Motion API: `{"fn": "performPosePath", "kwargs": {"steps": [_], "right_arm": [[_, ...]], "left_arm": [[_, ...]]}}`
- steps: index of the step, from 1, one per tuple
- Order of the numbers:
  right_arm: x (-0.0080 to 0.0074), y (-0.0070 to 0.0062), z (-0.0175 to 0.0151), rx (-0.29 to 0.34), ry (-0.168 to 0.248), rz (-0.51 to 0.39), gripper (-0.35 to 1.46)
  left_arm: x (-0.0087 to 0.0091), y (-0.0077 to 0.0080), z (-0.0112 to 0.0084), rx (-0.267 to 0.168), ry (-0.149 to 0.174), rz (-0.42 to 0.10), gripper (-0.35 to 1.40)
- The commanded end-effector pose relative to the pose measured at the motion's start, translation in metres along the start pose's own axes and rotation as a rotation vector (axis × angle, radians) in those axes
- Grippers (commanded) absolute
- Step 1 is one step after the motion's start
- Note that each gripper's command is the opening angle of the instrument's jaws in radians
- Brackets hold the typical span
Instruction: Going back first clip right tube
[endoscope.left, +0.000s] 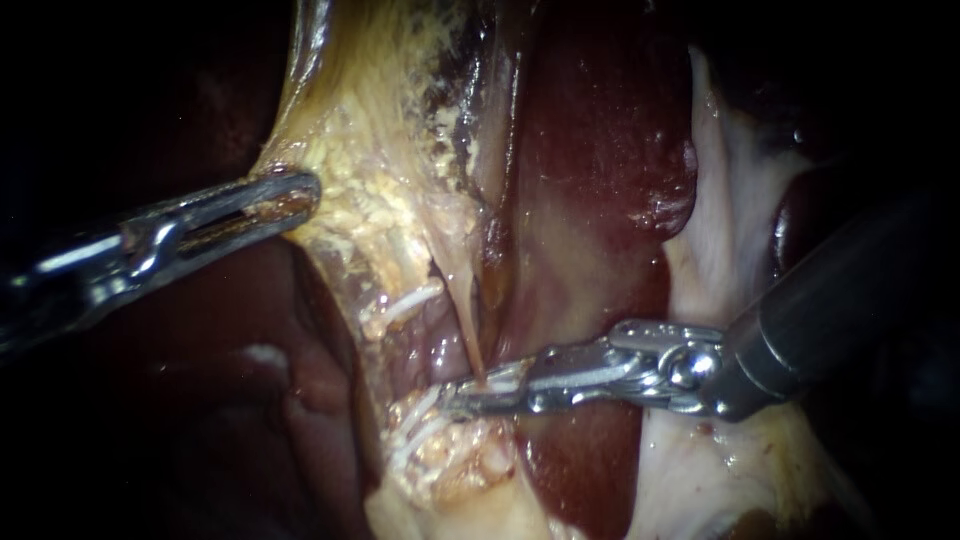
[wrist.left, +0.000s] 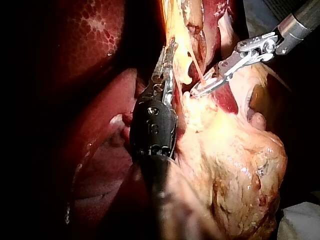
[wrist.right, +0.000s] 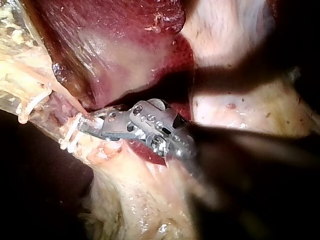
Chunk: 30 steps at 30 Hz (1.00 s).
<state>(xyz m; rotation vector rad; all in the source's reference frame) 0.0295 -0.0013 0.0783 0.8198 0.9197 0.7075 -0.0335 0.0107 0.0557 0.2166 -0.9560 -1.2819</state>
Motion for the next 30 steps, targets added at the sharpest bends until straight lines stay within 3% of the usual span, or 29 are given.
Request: {"fn": "performPosePath", "kwargs": {"steps": [1,10,11,14,17,30], "right_arm": [[0.0000,0.0001,0.0000,0.000,0.000,0.000,-0.35],[0.0001,0.0000,-0.0004,0.003,-0.005,0.001,-0.35],[0.0001,0.0000,-0.0004,0.007,-0.003,0.001,-0.24],[0.0001,0.0000,-0.0003,0.023,0.018,0.001,0.31],[0.0002,0.0000,-0.0002,0.007,0.052,-0.015,0.53],[0.0001,-0.0006,-0.0008,0.011,0.080,-0.186,0.60]], "left_arm": [[0.0000,0.0000,0.0000,-0.001,0.000,0.000,-0.35],[0.0001,-0.0001,0.0000,-0.002,-0.001,0.000,-0.35],[0.0001,-0.0001,0.0000,-0.002,-0.001,0.000,-0.35],[0.0001,-0.0001,0.0000,-0.002,-0.001,0.001,-0.35],[0.0002,-0.0001,0.0000,-0.002,-0.001,0.001,-0.35],[0.0003,-0.0001,-0.0002,-0.002,-0.001,0.001,-0.35]]}}
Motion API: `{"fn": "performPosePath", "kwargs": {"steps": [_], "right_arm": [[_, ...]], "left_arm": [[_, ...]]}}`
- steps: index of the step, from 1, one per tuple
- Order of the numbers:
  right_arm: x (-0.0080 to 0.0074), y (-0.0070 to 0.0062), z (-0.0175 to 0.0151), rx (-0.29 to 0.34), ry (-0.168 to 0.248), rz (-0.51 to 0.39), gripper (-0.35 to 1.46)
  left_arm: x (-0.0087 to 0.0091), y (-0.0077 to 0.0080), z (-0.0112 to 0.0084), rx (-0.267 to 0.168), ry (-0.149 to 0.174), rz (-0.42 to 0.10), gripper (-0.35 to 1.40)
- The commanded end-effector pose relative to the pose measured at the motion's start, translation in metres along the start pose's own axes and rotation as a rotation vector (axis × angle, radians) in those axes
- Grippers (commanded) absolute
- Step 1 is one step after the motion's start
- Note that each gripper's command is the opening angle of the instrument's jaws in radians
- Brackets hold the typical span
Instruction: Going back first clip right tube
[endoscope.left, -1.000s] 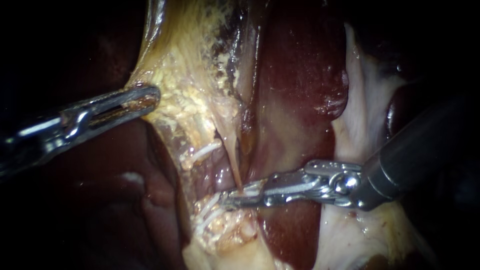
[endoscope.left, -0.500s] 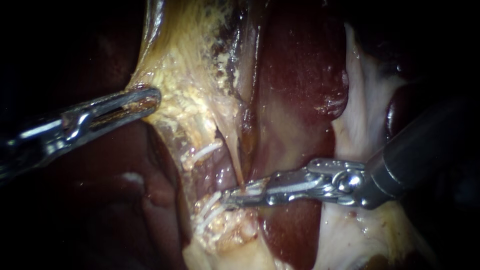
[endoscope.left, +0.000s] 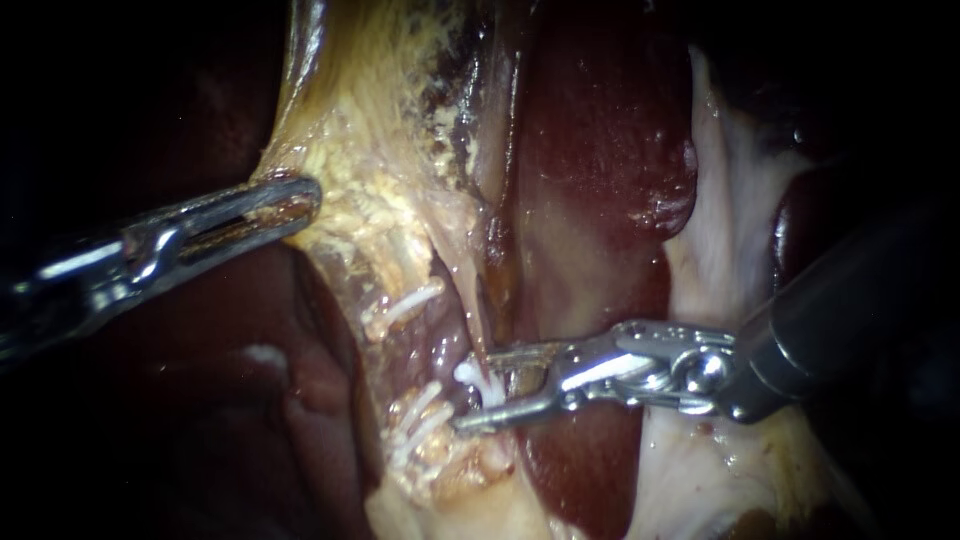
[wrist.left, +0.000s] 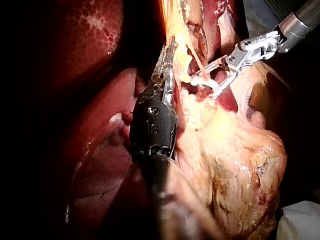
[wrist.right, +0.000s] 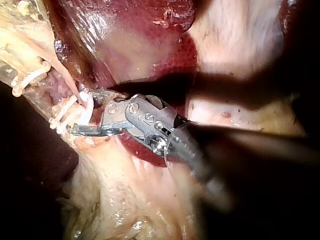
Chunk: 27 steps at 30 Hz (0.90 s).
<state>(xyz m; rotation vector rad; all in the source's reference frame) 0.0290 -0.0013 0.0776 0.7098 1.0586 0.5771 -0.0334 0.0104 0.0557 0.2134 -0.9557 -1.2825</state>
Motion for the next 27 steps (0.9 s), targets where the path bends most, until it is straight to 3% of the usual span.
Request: {"fn": "performPosePath", "kwargs": {"steps": [1,11,17,27], "right_arm": [[0.0002,0.0000,-0.0002,0.000,0.000,-0.006,0.60],[-0.0003,0.0000,-0.0021,0.009,-0.003,-0.031,0.60],[-0.0001,-0.0003,-0.0033,0.021,0.025,-0.040,0.60],[0.0001,-0.0010,-0.0010,0.027,0.056,-0.040,0.60]], "left_arm": [[0.0000,0.0000,0.0000,0.000,0.000,0.000,-0.35],[0.0001,0.0000,0.0000,0.000,0.000,0.001,-0.35],[0.0001,0.0001,0.0000,0.000,0.000,0.001,-0.35],[0.0001,0.0000,0.0001,0.000,-0.001,0.001,-0.35]]}}
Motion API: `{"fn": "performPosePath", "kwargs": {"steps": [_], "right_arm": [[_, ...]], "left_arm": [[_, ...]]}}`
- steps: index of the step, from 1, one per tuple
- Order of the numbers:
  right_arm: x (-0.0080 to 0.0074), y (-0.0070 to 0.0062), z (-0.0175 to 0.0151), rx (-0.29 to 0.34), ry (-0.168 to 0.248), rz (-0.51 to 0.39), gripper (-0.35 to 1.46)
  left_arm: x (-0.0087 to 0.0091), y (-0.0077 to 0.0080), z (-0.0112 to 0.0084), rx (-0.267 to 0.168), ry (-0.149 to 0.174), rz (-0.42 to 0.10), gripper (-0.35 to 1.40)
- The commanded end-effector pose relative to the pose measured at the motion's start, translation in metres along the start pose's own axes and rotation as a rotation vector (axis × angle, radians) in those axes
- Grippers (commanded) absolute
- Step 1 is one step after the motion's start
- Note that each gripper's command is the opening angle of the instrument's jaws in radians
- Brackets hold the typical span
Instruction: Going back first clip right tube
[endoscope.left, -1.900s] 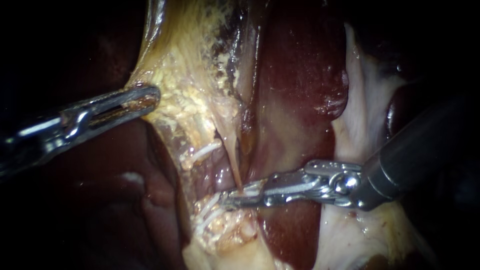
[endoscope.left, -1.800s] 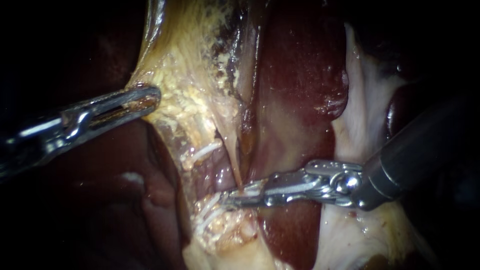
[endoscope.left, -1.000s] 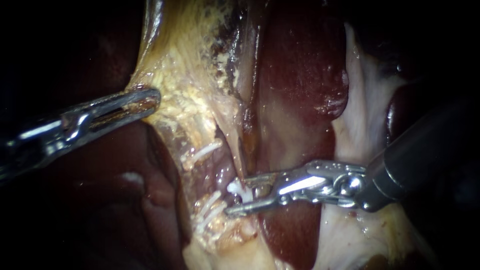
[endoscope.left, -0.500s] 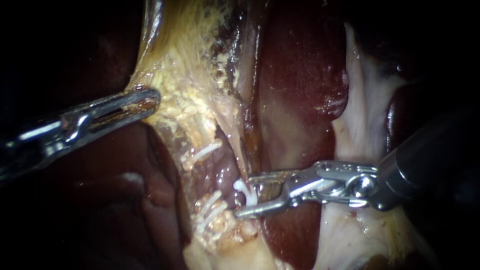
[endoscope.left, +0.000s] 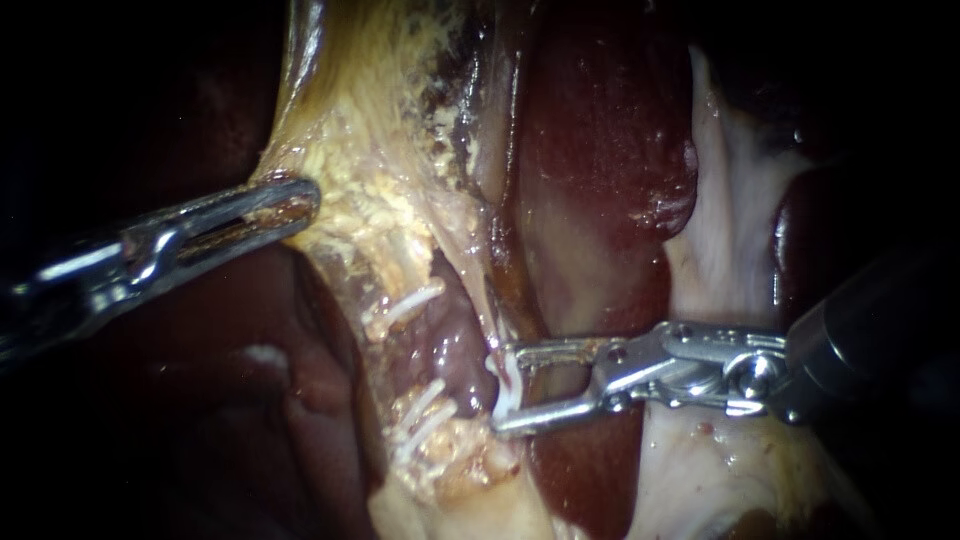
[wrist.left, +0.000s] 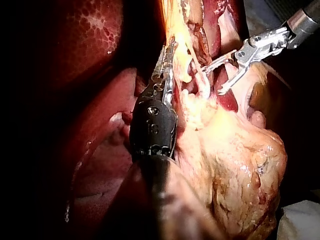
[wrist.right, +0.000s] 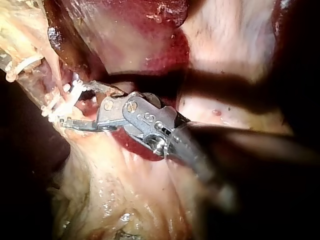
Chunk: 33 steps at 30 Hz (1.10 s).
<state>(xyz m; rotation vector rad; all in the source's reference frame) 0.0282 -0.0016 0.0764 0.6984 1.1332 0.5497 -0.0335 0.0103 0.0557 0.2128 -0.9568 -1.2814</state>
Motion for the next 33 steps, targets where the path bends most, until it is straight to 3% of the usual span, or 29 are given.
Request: {"fn": "performPosePath", "kwargs": {"steps": [1,8,21,33], "right_arm": [[-0.0002,0.0000,0.0006,-0.003,0.004,0.000,0.60],[-0.0020,0.0001,0.0044,-0.017,0.005,0.007,0.60],[-0.0022,0.0002,0.0048,-0.011,0.028,0.006,0.60],[-0.0022,0.0032,0.0040,-0.018,0.037,-0.021,0.60]], "left_arm": [[0.0000,0.0000,0.0000,-0.001,0.000,-0.001,-0.35],[0.0000,0.0000,0.0000,-0.001,0.000,-0.001,-0.35],[0.0000,-0.0001,0.0000,-0.001,0.000,-0.001,-0.35],[-0.0001,-0.0001,0.0000,-0.001,0.000,-0.001,-0.35]]}}
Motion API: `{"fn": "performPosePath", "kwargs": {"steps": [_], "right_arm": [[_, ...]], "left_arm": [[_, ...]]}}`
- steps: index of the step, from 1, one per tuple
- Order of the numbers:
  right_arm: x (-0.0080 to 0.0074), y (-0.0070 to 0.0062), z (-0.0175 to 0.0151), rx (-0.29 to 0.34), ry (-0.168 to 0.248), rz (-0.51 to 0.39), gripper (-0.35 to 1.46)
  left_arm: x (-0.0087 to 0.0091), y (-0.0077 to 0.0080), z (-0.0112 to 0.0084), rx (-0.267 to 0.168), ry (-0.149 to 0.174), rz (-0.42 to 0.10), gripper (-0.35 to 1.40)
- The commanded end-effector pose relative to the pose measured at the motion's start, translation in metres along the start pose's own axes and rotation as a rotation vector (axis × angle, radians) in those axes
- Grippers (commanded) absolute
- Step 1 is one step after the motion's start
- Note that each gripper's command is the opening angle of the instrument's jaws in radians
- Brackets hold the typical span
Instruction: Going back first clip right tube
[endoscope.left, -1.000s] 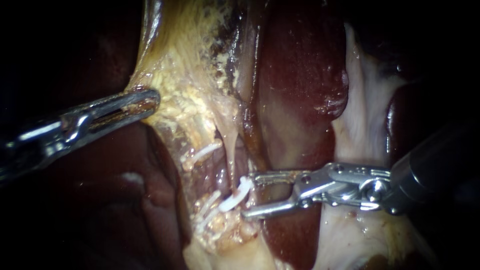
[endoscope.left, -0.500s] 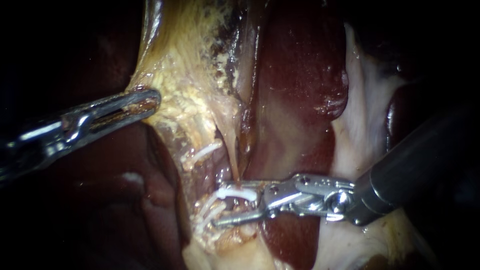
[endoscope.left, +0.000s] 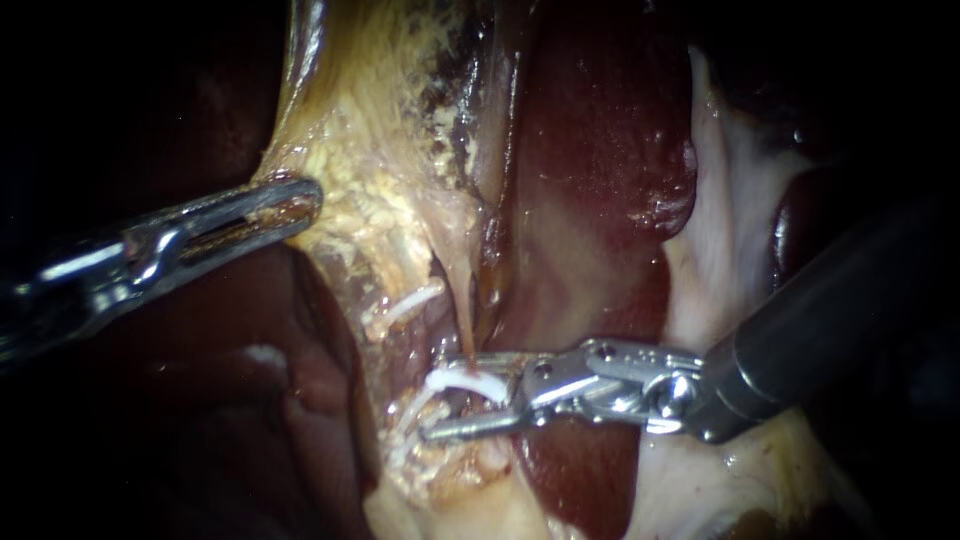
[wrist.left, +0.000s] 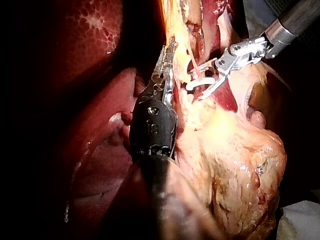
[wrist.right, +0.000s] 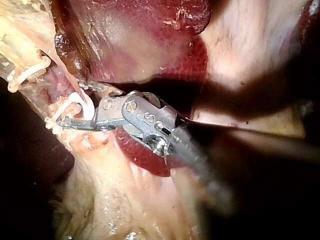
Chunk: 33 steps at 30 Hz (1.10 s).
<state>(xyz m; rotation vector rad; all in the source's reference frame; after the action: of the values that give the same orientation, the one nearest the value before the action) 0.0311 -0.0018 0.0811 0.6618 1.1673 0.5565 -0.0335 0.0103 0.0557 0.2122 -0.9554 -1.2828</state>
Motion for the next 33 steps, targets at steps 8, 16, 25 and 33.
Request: {"fn": "performPosePath", "kwargs": {"steps": [8,16,25,33], "right_arm": [[0.0003,0.0000,-0.0009,0.006,-0.001,-0.015,0.60],[0.0022,-0.0009,-0.0059,0.021,-0.002,-0.036,0.60],[0.0037,-0.0004,-0.0097,0.002,0.010,-0.044,0.60],[0.0042,-0.0006,-0.0121,0.006,0.010,-0.075,0.60]], "left_arm": [[-0.0001,0.0000,-0.0001,0.001,0.000,0.000,-0.35],[-0.0002,0.0001,-0.0004,0.002,0.001,-0.001,-0.35],[-0.0002,0.0001,-0.0004,0.002,0.001,0.000,-0.35],[-0.0003,0.0000,-0.0004,0.002,0.002,-0.001,-0.35]]}}
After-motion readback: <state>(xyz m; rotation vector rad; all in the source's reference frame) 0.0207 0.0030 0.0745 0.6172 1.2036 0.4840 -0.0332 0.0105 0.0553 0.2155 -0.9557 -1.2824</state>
